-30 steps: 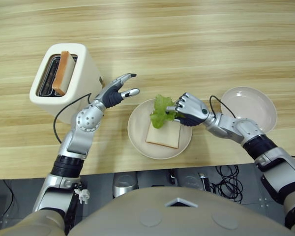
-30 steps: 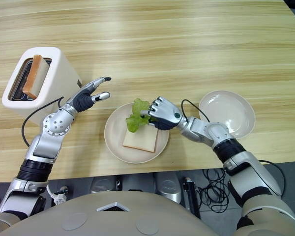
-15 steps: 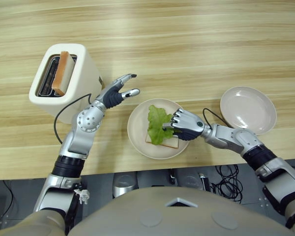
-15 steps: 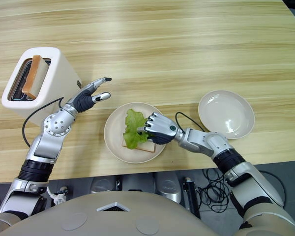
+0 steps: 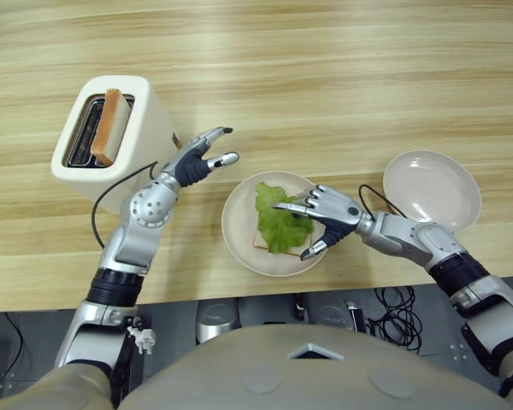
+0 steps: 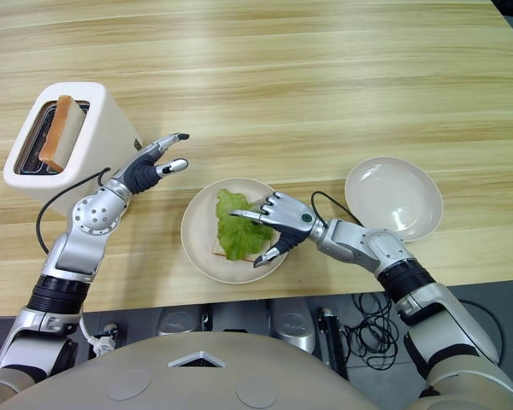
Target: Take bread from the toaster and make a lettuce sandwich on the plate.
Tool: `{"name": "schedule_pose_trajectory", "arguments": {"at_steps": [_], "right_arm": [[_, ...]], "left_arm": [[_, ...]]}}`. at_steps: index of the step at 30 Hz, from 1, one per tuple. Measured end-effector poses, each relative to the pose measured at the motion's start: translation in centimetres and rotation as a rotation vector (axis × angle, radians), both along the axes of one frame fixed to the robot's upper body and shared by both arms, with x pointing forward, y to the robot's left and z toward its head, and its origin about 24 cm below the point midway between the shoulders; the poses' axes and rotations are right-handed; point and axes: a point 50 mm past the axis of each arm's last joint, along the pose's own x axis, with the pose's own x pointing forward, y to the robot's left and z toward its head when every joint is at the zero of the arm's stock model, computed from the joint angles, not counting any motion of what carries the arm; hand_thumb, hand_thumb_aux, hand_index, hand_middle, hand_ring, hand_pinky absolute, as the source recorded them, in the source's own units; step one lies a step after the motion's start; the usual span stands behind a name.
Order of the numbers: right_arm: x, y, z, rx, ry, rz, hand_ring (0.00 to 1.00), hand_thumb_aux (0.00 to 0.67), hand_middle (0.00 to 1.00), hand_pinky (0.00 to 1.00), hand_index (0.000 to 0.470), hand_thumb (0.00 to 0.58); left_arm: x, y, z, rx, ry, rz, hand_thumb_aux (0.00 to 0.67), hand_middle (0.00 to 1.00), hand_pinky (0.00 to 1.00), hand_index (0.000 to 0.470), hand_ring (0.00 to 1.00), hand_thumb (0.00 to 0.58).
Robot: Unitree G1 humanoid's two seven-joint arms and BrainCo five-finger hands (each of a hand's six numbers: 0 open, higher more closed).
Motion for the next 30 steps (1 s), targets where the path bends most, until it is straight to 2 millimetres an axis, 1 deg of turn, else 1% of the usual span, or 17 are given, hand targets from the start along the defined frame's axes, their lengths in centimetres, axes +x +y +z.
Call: {"name": "schedule_pose_trajectory", "arguments": {"at_steps": [6, 8, 10, 13, 16, 18, 21, 23, 25, 26, 30], "right_arm": [[-0.6, 0.5, 1.2, 0.019, 0.003, 0.031, 0.00, 0.000, 0.00, 0.00, 0.000, 0.000], [-0.5, 0.5, 1.8, 0.030, -0.008, 0.026, 0.00, 0.000, 0.00, 0.00, 0.000, 0.000], [-0.1, 0.3, 2.5, 0.042, -0.032, 0.006, 0.00, 0.000, 0.00, 0.00, 0.000, 0.000], [1.3, 0.0, 3.8, 0.066, -0.095, -0.049, 0.00, 0.000, 0.00, 0.00, 0.000, 0.000], [2.2, 0.0, 4.9, 0.112, -0.139, -0.090, 0.00, 0.000, 0.00, 0.00, 0.000, 0.000], [2.5, 0.2, 5.4, 0.147, -0.153, -0.102, 0.00, 0.000, 0.00, 0.00, 0.000, 0.000], [3.1, -0.2, 5.7, 0.198, -0.160, -0.149, 0.00, 0.000, 0.00, 0.00, 0.000, 0.000], [3.5, -0.5, 5.8, 0.231, -0.155, -0.185, 0.00, 0.000, 0.00, 0.00, 0.000, 0.000], [3.8, -1.1, 6.0, 0.256, -0.157, -0.222, 0.00, 0.000, 0.00, 0.00, 0.000, 0.000], [3.9, -1.3, 6.2, 0.264, -0.163, -0.234, 0.00, 0.000, 0.00, 0.00, 0.000, 0.000], [4.1, -1.6, 6.1, 0.273, -0.159, -0.258, 0.00, 0.000, 0.00, 0.00, 0.000, 0.000]], "left_arm": [[0.1, 0.6, 0.4, 0.001, -0.020, 0.017, 0.000, 0.00, 0.00, 0.000, 0.00, 0.000], [0.1, 0.7, 0.5, 0.001, -0.024, 0.024, 0.000, 0.00, 0.00, 0.000, 0.00, 0.000], [-0.2, 0.6, 0.7, -0.003, -0.038, 0.021, 0.000, 0.00, 0.00, 0.000, 0.00, 0.000], [-0.7, -0.1, 1.9, -0.023, -0.094, 0.000, 0.000, 0.00, 0.00, 0.000, 0.00, 0.000], [-1.1, -0.3, 2.4, -0.030, -0.125, -0.001, 0.000, 0.00, 0.00, 0.000, 0.00, 0.000], [-1.3, 0.0, 2.7, -0.029, -0.142, 0.021, 0.000, 0.00, 0.00, 0.000, 0.00, 0.000], [-1.9, 0.8, 4.2, 0.002, -0.231, 0.075, 0.000, 0.00, 0.00, 0.000, 0.00, 0.000], [-2.1, 1.6, 5.6, 0.033, -0.307, 0.123, 0.000, 0.00, 0.00, 0.000, 0.00, 0.000], [-2.2, 3.2, 6.7, 0.093, -0.366, 0.200, 0.000, 0.00, 0.00, 0.000, 0.00, 0.000], [-2.4, 4.5, 7.1, 0.128, -0.388, 0.260, 0.000, 0.00, 0.00, 0.000, 0.00, 0.000], [-3.3, 7.9, 7.7, 0.266, -0.436, 0.432, 0.000, 0.00, 0.00, 0.000, 0.00, 0.000]]}}
